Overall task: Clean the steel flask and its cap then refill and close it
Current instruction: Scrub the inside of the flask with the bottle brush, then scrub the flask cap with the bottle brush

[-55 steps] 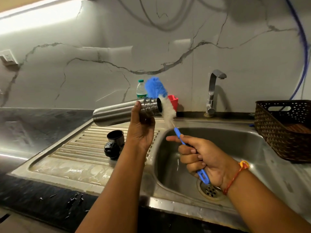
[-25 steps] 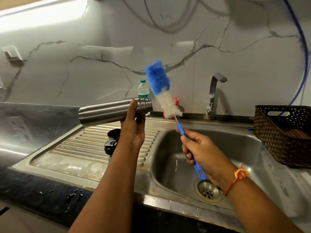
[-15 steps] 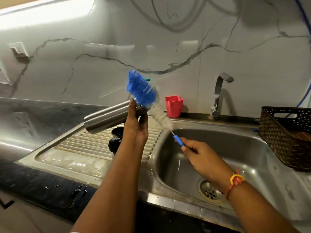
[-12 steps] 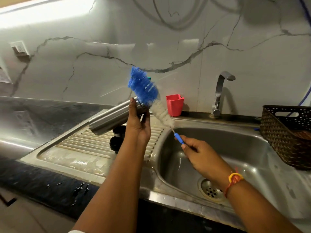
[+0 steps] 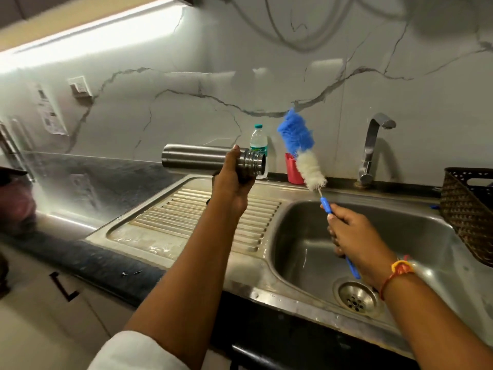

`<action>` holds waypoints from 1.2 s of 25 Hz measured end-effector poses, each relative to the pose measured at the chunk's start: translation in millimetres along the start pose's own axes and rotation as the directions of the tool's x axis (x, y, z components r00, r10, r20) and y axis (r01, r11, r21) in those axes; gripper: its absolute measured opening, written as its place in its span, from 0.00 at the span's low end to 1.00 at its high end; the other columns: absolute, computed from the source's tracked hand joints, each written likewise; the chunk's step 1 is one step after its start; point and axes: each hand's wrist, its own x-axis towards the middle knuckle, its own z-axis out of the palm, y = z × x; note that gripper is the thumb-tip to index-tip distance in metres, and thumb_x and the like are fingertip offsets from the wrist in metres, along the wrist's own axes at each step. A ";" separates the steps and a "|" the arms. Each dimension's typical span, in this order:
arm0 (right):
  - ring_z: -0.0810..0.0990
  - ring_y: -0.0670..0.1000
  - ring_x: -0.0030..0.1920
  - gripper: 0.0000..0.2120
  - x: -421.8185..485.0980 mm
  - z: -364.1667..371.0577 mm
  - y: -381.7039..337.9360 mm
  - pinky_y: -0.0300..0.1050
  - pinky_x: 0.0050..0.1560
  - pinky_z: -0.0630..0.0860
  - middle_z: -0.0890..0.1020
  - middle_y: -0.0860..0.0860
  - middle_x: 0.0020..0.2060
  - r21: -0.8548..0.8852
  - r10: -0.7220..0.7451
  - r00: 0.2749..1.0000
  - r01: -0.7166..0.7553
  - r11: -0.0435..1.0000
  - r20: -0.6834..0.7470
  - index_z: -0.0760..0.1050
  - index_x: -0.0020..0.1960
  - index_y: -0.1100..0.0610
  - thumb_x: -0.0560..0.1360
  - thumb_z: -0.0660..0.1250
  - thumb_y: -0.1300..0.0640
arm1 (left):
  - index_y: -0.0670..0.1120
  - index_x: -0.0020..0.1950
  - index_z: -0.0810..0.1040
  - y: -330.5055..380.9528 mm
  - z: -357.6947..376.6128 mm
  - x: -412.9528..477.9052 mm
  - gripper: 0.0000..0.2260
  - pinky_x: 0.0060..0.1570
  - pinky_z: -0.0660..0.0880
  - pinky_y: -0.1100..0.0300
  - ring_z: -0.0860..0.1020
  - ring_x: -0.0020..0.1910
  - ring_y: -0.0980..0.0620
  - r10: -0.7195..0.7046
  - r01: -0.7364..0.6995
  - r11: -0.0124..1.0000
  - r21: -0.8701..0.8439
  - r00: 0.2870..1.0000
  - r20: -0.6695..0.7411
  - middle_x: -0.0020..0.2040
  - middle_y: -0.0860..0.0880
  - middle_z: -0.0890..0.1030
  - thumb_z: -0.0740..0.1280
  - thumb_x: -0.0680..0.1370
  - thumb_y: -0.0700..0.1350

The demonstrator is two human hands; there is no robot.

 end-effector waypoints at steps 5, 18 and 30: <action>0.63 0.49 0.29 0.16 -4.5 15.0 1.8 0.43 0.27 0.61 0.68 0.54 0.33 -0.038 0.021 0.997 -0.018 0.999 0.070 0.74 0.68 0.52 0.83 0.57 0.61 | 0.46 0.71 0.68 63.8 -61.9 14.7 0.31 0.52 0.82 0.52 0.82 0.59 0.44 0.238 -0.180 0.847 0.500 0.970 -0.054 0.62 0.43 0.80 0.78 0.73 0.47; 0.69 0.51 0.32 0.17 -12.3 23.7 -0.1 0.44 0.30 0.68 0.73 0.55 0.35 -0.208 0.059 0.991 -0.033 0.977 0.120 0.74 0.68 0.52 0.82 0.57 0.59 | 0.50 0.61 0.67 67.3 -170.5 -14.6 0.32 0.55 0.79 0.48 0.79 0.55 0.46 0.439 -0.044 0.257 0.965 0.895 -0.076 0.55 0.49 0.79 0.83 0.67 0.47; 0.71 0.51 0.35 0.17 -12.7 19.3 -3.6 0.45 0.34 0.72 0.76 0.53 0.38 -0.261 0.077 0.984 -0.033 0.965 0.162 0.73 0.69 0.51 0.83 0.57 0.57 | 0.46 0.70 0.66 53.8 -167.1 -19.8 0.36 0.59 0.78 0.50 0.78 0.59 0.46 0.432 -0.020 0.239 0.971 0.898 -0.088 0.62 0.46 0.78 0.82 0.68 0.46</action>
